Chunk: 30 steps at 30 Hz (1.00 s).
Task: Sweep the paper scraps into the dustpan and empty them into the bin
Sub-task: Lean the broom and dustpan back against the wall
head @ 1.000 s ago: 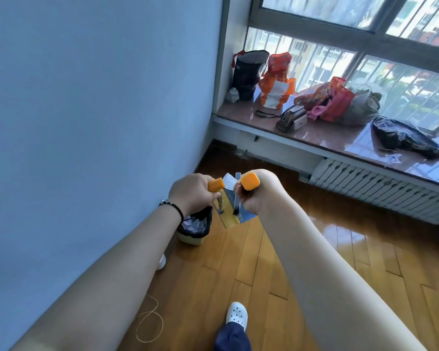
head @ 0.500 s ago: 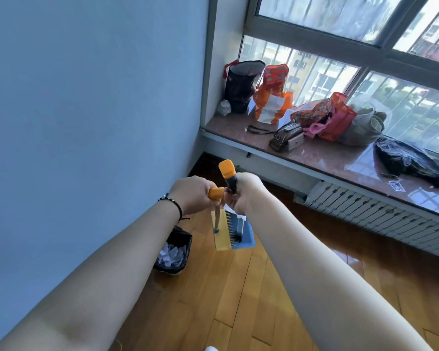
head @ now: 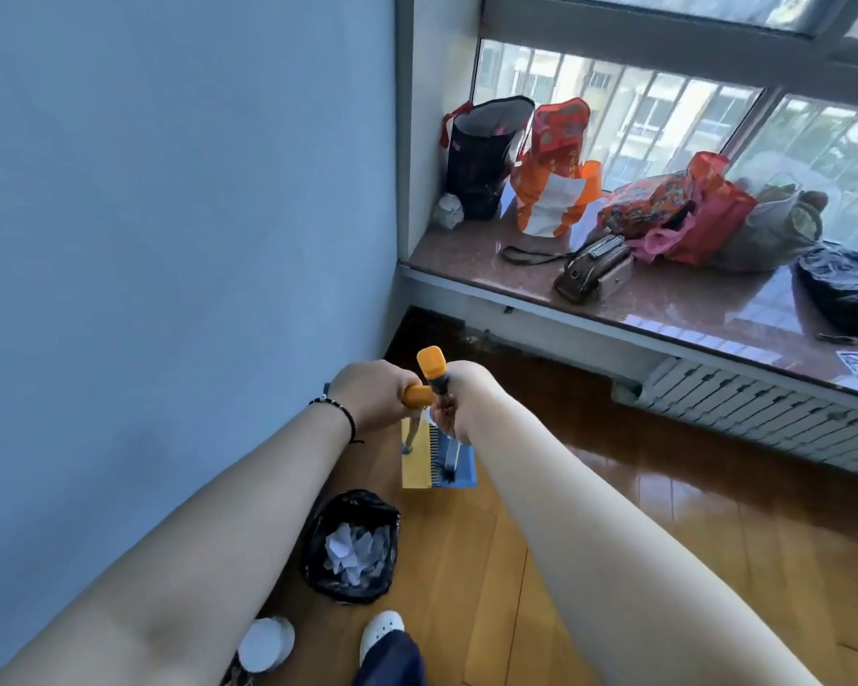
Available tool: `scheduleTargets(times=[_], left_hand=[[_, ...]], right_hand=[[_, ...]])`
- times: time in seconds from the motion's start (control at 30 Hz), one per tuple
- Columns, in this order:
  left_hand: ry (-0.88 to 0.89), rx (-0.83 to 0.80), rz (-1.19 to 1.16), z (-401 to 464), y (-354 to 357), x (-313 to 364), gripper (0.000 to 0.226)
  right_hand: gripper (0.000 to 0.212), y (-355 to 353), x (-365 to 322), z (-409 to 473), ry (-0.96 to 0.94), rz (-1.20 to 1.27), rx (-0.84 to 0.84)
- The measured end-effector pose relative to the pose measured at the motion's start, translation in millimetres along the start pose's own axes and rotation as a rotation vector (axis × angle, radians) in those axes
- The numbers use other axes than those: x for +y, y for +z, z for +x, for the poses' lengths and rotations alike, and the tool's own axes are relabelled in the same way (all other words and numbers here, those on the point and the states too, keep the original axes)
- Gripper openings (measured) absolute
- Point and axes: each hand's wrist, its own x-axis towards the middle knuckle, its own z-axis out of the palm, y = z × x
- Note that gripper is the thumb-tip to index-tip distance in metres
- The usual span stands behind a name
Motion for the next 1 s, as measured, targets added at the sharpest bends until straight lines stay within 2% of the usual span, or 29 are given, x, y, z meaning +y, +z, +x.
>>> scheduleTargets(times=[0.27, 0.43, 0.6, 0.7, 0.8, 0.93, 1.0], left_hand=[[-0.041, -0.111, 0.078, 78, 7, -66, 0.027], [-0.032, -0.174, 0.067, 113, 20, -101, 0.026], [-0.07, -0.207, 0.029, 145, 47, -139, 0.031], [-0.099, -0.19, 0.016, 164, 66, -167, 0.031], [-0.065, -0.254, 0.072, 178, 81, -190, 0.024], [-0.026, -0.21, 0.182, 186, 89, -208, 0.018], [-0.023, -0.178, 0.251, 187, 91, -215, 0.023]], right_hand=[[0.024, 57, -53, 89, 0.099, 0.004, 0.012], [0.021, 83, -74, 136, 0.172, 0.006, 0.016], [0.022, 105, -83, 179, 0.217, -0.014, 0.0], [0.018, 122, -82, 199, 0.2, -0.005, -0.011], [0.018, 141, -79, 217, 0.202, 0.034, -0.016], [0.025, 157, -83, 231, 0.198, 0.084, -0.034], [0.024, 161, -90, 236, 0.191, 0.098, -0.049]])
